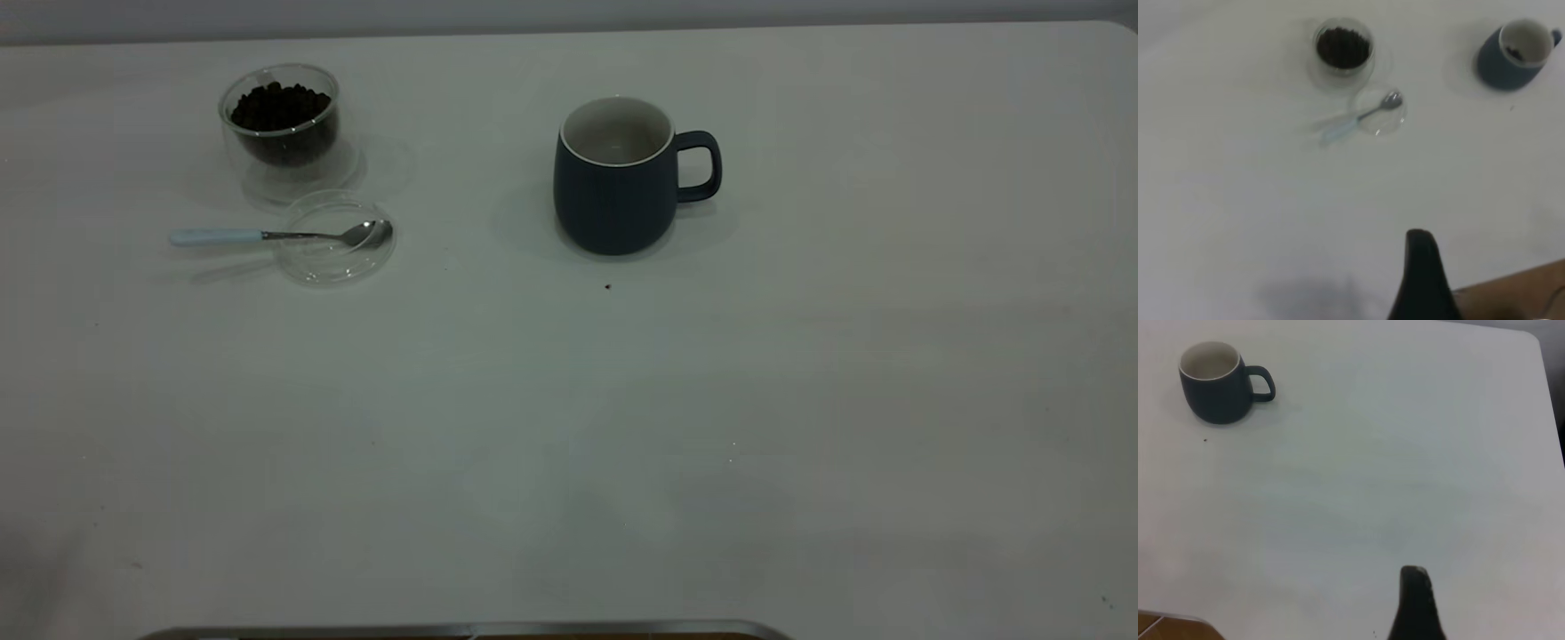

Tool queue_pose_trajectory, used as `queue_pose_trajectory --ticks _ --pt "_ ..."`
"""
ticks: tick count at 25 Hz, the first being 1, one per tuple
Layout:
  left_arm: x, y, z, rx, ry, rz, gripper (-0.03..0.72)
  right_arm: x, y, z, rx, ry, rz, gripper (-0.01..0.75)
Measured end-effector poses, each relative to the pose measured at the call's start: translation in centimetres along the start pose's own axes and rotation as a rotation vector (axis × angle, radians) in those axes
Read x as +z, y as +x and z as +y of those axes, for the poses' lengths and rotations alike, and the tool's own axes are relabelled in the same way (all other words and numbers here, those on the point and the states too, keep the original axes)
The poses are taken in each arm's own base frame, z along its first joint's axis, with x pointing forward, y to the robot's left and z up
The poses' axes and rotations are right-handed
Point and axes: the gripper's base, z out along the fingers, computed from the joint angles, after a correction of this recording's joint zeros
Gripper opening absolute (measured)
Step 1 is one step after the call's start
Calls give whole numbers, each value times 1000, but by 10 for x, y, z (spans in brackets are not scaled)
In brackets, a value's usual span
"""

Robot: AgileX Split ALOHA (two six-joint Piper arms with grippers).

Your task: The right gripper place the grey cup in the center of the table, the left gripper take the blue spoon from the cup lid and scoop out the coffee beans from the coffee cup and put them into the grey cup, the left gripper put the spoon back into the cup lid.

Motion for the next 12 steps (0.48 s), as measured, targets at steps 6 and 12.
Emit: queue_pose_trajectory --ticks 6,12 --pt "-11 75 -9 23 -98 -36 593 0 0 0 0 0 0 591" --pt "-5 128 -7 -21 -184 -67 593 0 0 0 0 0 0 591"
